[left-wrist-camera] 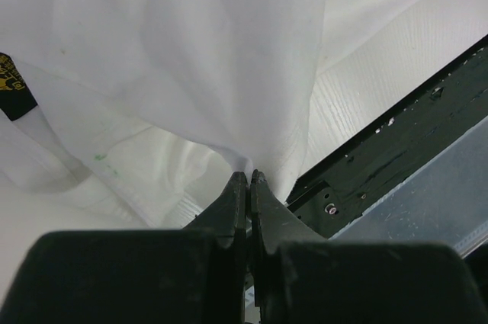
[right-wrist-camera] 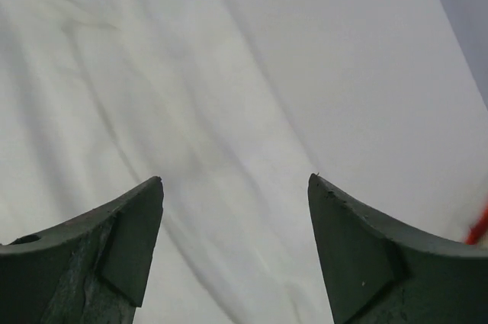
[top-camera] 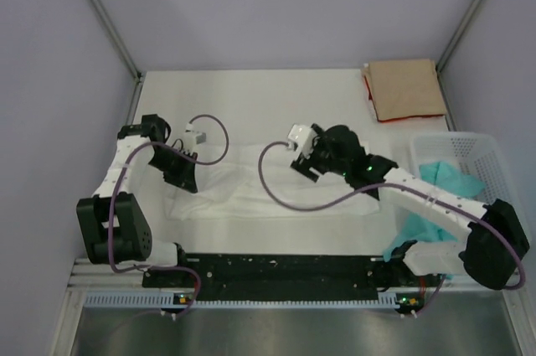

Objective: Fold and stack the t-shirts
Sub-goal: Fold the other side of the tshirt into a rectangle

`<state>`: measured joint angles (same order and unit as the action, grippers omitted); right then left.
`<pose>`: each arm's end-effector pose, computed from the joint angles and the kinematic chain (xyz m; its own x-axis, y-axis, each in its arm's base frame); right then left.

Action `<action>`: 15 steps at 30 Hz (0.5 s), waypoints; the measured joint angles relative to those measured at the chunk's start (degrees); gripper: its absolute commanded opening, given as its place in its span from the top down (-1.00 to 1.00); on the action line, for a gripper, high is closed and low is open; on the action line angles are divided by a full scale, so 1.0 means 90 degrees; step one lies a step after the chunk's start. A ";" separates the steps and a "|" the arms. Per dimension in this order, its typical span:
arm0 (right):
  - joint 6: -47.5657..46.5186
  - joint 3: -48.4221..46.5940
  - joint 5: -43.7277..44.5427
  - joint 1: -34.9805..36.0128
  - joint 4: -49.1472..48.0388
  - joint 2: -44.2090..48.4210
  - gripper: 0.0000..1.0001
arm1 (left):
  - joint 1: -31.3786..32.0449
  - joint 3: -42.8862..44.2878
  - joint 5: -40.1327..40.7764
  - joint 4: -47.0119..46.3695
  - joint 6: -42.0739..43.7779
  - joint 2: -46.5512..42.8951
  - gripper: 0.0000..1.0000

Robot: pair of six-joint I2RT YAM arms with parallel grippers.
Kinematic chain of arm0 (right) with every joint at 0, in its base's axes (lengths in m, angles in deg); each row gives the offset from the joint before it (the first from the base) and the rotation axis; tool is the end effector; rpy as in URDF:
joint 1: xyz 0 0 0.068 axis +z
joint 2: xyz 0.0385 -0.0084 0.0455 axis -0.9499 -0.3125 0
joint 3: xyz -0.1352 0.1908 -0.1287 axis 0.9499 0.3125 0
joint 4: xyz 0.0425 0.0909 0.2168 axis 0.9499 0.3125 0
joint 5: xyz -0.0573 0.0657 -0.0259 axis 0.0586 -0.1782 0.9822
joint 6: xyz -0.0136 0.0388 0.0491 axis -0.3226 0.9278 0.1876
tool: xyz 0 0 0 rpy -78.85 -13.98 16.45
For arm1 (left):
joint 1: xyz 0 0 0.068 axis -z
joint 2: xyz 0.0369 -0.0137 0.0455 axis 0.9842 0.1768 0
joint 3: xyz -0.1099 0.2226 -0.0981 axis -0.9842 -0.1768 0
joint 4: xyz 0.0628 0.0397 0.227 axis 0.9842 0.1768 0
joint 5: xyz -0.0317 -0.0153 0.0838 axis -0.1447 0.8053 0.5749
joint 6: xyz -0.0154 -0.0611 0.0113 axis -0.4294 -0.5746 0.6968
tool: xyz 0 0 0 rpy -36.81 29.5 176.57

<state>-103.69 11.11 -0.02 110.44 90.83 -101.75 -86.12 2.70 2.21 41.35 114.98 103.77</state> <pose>0.2110 0.1678 0.2716 -0.1056 -0.6805 -0.7251 -0.7494 0.5338 -0.3918 0.2161 -0.0006 0.2353 -0.8847 0.3617 -0.2941 0.4571 0.7969 -0.3951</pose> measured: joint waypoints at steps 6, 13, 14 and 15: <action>0.0580 0.0624 -0.0826 0.2356 -0.3349 -0.1430 0.18 | 0.0000 0.0163 -0.0044 -0.0136 -0.0153 0.0070 1.00; 0.1010 0.0092 -0.0206 0.3339 -0.4915 -0.3422 0.05 | 0.0000 0.0180 -0.0143 -0.0245 -0.0294 0.0061 1.00; 0.1071 0.0078 -0.0104 0.3466 -0.5064 -0.3534 0.05 | 0.0000 0.0180 -0.0143 -0.0260 -0.0313 0.0053 1.00; 0.1141 0.0017 -0.0002 0.3555 -0.5156 -0.3640 0.05 | 0.0000 0.0180 -0.0148 -0.0274 -0.0330 0.0049 1.00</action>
<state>-93.41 11.26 -0.04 142.44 44.43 -134.51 -86.12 4.32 0.88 38.88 112.01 104.20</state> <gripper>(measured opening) 0.474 0.021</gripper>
